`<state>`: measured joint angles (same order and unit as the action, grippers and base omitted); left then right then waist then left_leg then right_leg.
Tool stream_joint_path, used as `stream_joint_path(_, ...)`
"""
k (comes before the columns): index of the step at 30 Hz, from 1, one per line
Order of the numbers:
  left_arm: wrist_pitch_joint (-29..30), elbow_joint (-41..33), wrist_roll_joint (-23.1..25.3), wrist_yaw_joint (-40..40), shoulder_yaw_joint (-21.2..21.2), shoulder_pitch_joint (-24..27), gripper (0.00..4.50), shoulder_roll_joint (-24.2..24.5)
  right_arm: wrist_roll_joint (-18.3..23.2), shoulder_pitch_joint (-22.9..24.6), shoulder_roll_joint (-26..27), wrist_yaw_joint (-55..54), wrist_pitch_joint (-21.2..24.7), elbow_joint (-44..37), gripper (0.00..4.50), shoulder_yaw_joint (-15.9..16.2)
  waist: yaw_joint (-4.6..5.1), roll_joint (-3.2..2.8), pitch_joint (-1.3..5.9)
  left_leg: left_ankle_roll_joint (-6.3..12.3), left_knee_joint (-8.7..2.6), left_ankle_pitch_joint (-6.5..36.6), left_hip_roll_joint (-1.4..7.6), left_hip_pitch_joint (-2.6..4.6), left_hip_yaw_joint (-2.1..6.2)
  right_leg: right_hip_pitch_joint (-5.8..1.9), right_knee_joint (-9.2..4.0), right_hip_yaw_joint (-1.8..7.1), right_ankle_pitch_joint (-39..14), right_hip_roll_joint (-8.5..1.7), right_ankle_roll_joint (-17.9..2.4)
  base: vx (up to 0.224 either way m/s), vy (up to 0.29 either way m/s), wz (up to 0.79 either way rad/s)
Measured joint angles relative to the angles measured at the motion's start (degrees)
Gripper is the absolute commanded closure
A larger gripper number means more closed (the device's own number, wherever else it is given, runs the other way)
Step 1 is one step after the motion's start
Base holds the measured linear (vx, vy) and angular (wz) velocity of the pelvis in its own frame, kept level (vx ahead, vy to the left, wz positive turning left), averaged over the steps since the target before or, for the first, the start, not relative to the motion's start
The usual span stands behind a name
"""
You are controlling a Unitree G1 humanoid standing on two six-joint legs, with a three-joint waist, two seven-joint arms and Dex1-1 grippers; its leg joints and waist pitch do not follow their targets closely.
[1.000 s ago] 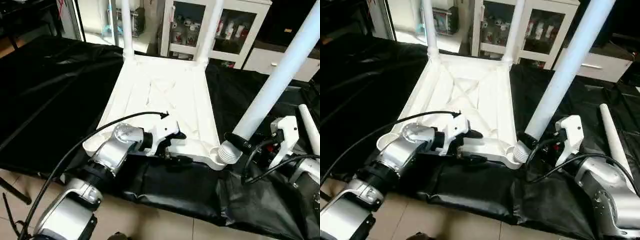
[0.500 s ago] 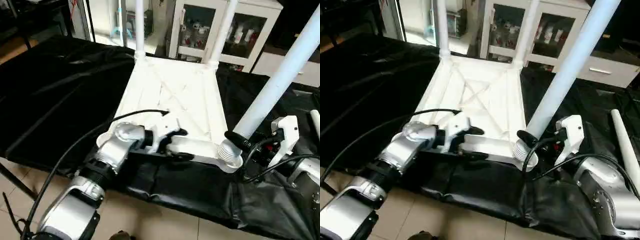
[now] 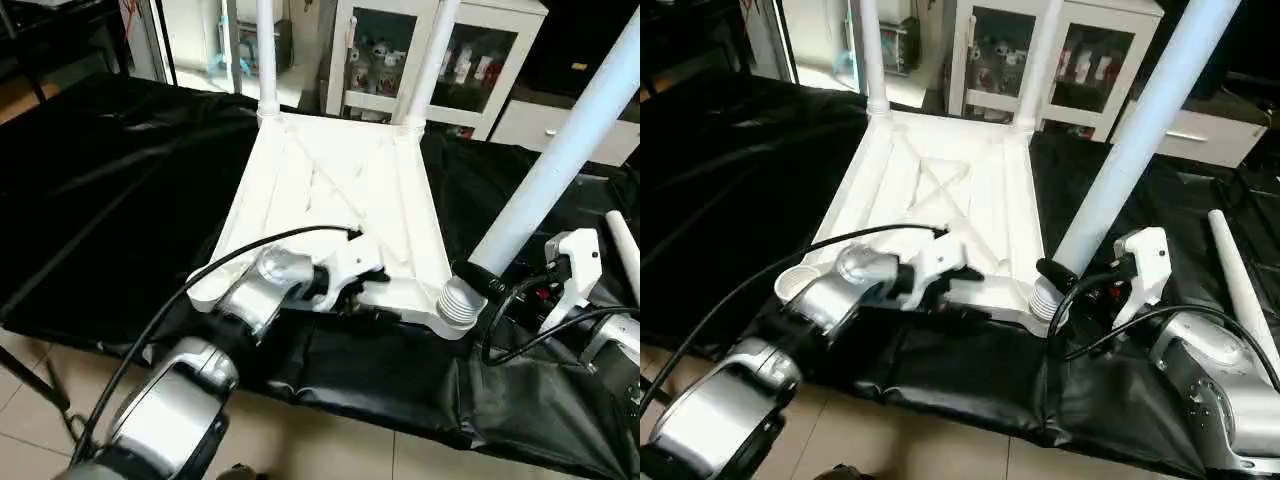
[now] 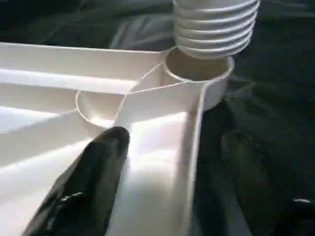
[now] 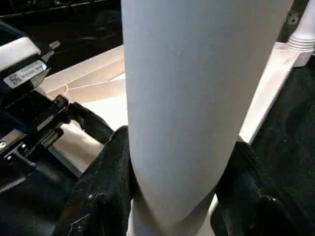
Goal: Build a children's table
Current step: Insert table leg to table base
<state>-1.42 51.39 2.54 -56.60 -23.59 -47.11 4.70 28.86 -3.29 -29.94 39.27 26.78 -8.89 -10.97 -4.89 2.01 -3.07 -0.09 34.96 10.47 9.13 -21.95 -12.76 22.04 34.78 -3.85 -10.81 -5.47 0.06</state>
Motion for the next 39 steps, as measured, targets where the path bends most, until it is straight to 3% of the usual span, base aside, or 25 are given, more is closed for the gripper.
stream_joint_path(2,0.2,1.5,0.4,-0.7,-0.3,-0.4,1.59,-0.4,0.0,0.0,-0.2,0.0,0.0,0.0,2.64,-0.1,-0.03,-0.01,0.00,0.03,-0.10,0.0,0.00,0.00,0.00,0.03,0.00,0.00,0.2,0.01,-0.1,0.000,0.000,0.00)
stream_joint_path(6,0.4,4.3,1.1,-3.0,-0.5,-1.3,1.67,-1.3,0.0,0.0,-0.6,0.0,0.0,0.0,2.64,-0.5,-0.20,-0.06,0.02,0.03,-0.34,0.0,0.00,-0.05,-0.01,0.17,0.00,-0.03,0.1,0.02,0.0,0.000,0.000,0.00)
stream_joint_path(8,0.2,4.9,1.3,-3.8,-0.5,-1.7,2.02,-1.7,0.0,0.0,-0.6,0.0,-0.1,0.0,2.64,-0.6,-0.28,-0.10,0.05,0.03,-0.39,0.0,0.00,-0.05,-0.01,0.19,0.00,-0.04,0.1,0.02,0.0,0.000,0.000,0.00)
stream_joint_path(18,-2.9,6.3,2.8,0.5,-0.3,-1.7,2.04,-3.4,0.0,0.7,-0.6,-0.2,-0.3,-0.1,2.64,-1.0,-0.01,-0.13,0.04,0.01,-0.35,0.0,0.01,0.00,-0.01,0.16,0.00,-0.03,0.1,0.05,0.0,0.000,0.000,0.00)
stream_joint_path(20,-2.9,6.3,3.1,1.4,0.1,-1.7,2.04,-3.3,0.0,0.8,-0.5,-0.2,-0.3,-0.1,2.64,-1.0,0.46,-0.33,0.05,-0.01,-0.37,0.0,0.23,0.00,0.15,0.02,-0.24,-0.16,0.2,0.29,-0.1,0.000,0.000,0.00)
stream_joint_path(22,-2.7,6.7,3.1,1.9,0.4,-1.8,2.04,-3.0,0.0,0.8,-0.5,-0.2,-0.3,-0.4,2.64,-1.0,1.28,-0.97,0.06,-0.14,-0.41,0.0,0.88,0.00,0.73,-0.58,-0.91,-0.91,0.5,0.82,-0.8,0.000,0.000,0.00)
stream_joint_path(25,-2.5,7.5,3.1,2.3,1.3,-2.1,2.04,-2.7,0.0,0.8,-0.5,-0.2,-0.3,-1.2,2.64,-1.0,2.54,-1.02,0.07,-0.52,-0.56,-0.3,1.43,-0.05,0.79,-0.51,-0.70,-1.73,0.3,1.06,-1.0,0.007,-0.070,0.08)
stream_joint_path(28,-2.7,7.4,2.8,0.7,1.3,-2.3,2.04,-3.1,0.0,1.5,-0.5,-0.6,-0.3,-1.1,2.64,-1.7,1.80,-0.95,0.03,-0.47,-1.03,-0.3,1.20,-0.40,1.07,-0.07,-0.57,-1.81,0.1,1.05,-0.4,-0.005,-0.045,-0.02)
stream_joint_path(31,-2.6,6.6,2.5,-2.2,1.3,-2.2,2.04,-2.6,0.0,1.5,-0.5,-0.6,-0.3,-1.1,2.64,-1.7,1.30,-1.07,0.12,-0.91,-1.06,-0.5,1.11,-0.16,1.67,-0.06,-0.67,-2.08,0.1,1.05,-0.4,0.004,-0.007,-0.13)
stream_joint_path(36,-1.4,6.1,2.5,-4.2,1.3,-2.1,2.42,-0.8,0.0,1.5,-0.5,-0.6,-0.3,-1.1,2.64,-1.7,0.97,-1.06,0.11,-0.93,-1.05,-0.5,0.71,-0.14,1.39,-0.02,-0.82,-1.88,0.4,0.59,-0.8,0.000,0.000,0.00)
stream_joint_path(39,-1.2,6.1,3.2,-3.3,1.3,-2.1,2.79,-0.2,0.0,1.5,-0.5,-0.6,-0.3,-1.1,2.64,-1.6,0.28,-1.06,0.12,-0.74,-1.04,-0.4,0.51,-0.12,1.21,-0.02,-0.81,-1.85,0.4,0.30,-0.8,0.000,0.000,0.00)
